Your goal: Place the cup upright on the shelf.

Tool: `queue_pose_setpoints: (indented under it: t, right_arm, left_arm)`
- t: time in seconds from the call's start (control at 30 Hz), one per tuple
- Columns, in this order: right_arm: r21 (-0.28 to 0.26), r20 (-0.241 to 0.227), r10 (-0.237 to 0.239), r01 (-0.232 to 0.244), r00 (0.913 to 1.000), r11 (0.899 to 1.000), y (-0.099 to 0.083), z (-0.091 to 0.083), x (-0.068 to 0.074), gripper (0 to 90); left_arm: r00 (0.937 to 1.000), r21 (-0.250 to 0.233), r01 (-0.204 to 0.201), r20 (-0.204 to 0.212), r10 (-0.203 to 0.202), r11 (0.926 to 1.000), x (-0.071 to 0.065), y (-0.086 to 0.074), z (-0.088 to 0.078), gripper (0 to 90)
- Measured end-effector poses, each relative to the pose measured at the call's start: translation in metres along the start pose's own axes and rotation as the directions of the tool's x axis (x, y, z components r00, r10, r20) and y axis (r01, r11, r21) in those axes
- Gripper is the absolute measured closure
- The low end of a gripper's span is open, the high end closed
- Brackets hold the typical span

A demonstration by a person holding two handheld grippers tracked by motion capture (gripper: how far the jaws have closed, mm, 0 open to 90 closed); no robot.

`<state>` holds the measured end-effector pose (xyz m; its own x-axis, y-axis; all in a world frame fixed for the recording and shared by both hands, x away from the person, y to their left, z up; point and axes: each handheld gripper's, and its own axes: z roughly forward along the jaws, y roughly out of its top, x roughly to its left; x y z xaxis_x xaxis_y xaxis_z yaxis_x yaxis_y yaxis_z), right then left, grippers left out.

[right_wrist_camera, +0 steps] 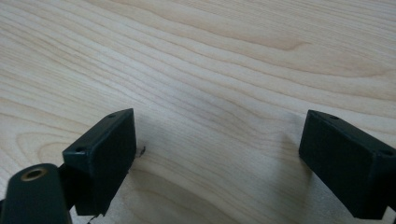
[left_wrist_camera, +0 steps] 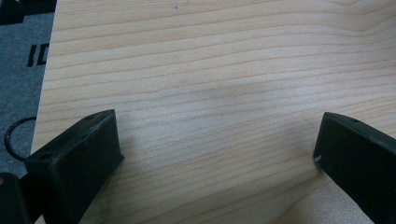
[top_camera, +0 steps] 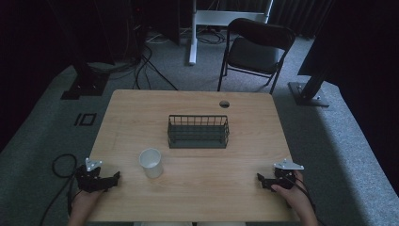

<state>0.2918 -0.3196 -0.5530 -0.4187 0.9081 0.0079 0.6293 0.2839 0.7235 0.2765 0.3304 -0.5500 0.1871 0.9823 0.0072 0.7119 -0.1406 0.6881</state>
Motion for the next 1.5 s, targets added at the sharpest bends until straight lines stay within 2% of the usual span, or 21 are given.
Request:
queue_pose_setpoints:
  t: [0.3,1.17,1.5]
  right_arm:
    - [0.0,-0.01,-0.004,0.004,0.9999,1.0,0.0,0.0001,-0.001,10.5]
    - [0.0,0.0,0.002,-0.002,1.0,1.0,0.0004,0.0002,-0.0009,10.6]
    - [-0.008,-0.015,0.004,-0.004,0.9999,1.0,0.0057,0.0012,0.0015,10.7]
  left_arm:
    - [1.0,0.0,0.0,0.0,0.0,1.0,0.0,0.0,0.0,0.8]
    - [1.0,0.0,0.0,0.0,0.0,1.0,0.0001,0.0,0.0,0.8]
    - [1.0,0.0,0.0,0.0,0.0,1.0,0.0001,0.0,0.0,0.8]
